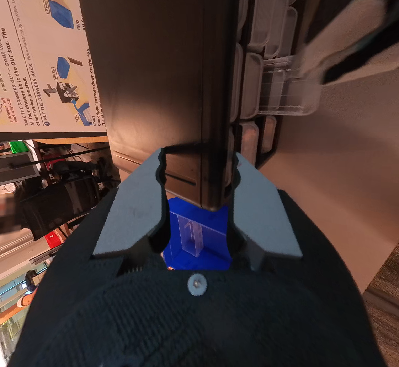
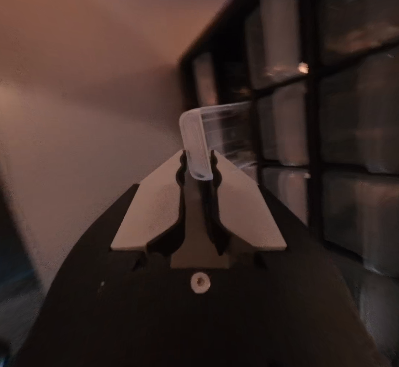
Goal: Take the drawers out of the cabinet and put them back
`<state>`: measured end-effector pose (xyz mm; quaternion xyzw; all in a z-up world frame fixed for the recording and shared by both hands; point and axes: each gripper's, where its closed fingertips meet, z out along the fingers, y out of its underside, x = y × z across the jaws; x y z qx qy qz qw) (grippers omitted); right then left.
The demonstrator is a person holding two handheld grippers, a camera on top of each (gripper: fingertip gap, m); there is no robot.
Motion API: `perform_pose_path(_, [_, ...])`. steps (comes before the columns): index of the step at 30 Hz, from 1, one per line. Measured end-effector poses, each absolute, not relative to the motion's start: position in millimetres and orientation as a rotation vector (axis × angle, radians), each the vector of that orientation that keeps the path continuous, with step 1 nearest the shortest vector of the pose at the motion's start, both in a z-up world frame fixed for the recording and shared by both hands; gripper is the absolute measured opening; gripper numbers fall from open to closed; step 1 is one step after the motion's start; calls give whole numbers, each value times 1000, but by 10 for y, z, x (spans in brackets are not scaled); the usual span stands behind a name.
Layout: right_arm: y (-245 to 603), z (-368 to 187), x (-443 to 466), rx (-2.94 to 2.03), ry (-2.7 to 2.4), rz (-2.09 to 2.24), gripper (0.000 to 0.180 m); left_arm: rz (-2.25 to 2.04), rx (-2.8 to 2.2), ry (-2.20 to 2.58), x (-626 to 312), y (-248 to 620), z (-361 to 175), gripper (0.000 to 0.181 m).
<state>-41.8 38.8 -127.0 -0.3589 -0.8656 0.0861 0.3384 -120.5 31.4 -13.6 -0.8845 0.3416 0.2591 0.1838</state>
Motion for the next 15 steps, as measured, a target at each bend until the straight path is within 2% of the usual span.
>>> perform_pose_path(2, [407, -1314, -470, -991, -2241, 239, 27, 727, -2495, 955, -1201, 318, -134, 59])
perform_pose_path(3, [340, -1303, -453, -1010, -2255, 301, 39, 728, -2497, 951, -1201, 314, -137, 59])
perform_pose_path(8, [151, -873, -297, -985, -2136, 600, 42, 748, -2503, 961, -1207, 319, -146, 59])
perform_pose_path(9, [36, -821, -234, -961, -2154, 711, 37, 743, -2501, 964, -1206, 320, -148, 59])
perform_pose_path(12, [-357, -848, -39, -819, -2294, 1018, 0, 717, -2494, 965, -1199, 304, -147, 59])
perform_pose_path(15, [-42, -1155, -298, -963, -2261, 838, 0, 712, -2495, 965, -1191, 291, -149, 59])
